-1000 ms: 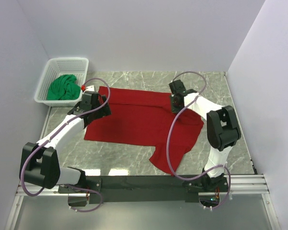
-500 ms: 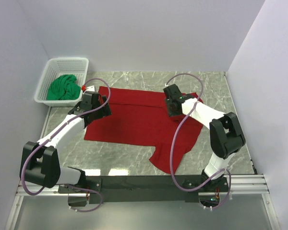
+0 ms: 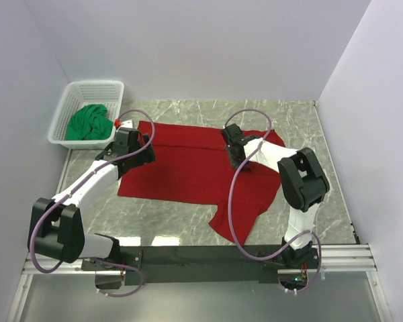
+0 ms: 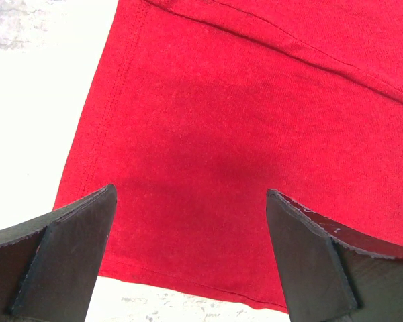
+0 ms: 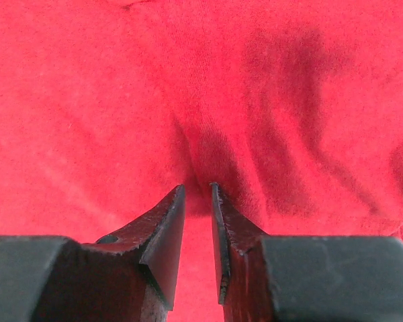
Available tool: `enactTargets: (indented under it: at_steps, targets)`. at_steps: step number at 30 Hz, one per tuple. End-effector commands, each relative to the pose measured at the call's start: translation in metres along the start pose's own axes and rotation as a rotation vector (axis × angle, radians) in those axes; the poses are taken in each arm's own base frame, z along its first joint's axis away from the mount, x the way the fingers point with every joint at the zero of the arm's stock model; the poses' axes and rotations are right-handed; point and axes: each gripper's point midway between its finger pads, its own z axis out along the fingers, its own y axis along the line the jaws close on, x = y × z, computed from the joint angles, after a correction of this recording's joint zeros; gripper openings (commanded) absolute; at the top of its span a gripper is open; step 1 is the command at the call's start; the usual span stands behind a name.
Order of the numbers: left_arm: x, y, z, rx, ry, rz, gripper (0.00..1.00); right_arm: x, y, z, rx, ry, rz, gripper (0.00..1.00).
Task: Fold and stack the t-shirts
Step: Fold the tshirt
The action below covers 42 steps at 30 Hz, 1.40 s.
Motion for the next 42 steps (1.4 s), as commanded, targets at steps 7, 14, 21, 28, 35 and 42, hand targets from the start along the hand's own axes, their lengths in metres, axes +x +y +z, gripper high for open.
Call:
enactTargets:
  at_steps: [7, 14, 21, 28, 35, 42]
  targets:
    - [-0.004, -0.006, 0.002, 0.018, -0.013, 0.013, 0.98, -0.023, -0.012, 0.002, 0.091, -0.057, -0.008, 0.3]
    - [-0.004, -0.006, 0.002, 0.019, -0.011, 0.014, 0.98, -0.02, -0.012, 0.007, 0.099, -0.046, -0.016, 0.27]
    - [-0.004, -0.006, 0.002, 0.019, -0.012, 0.013, 0.98, -0.021, -0.012, 0.001, 0.077, -0.043, -0.023, 0.0]
    - [-0.005, -0.006, 0.002, 0.022, -0.011, 0.015, 0.98, -0.032, -0.015, -0.027, -0.058, -0.083, 0.037, 0.0]
    - [-0.004, -0.008, 0.002, 0.029, -0.007, 0.015, 0.98, -0.036, -0.002, -0.042, -0.235, -0.067, 0.077, 0.02]
    - [-0.001, -0.008, 0.002, 0.029, 0.003, 0.02, 0.98, -0.021, 0.042, -0.061, -0.513, 0.004, 0.04, 0.25]
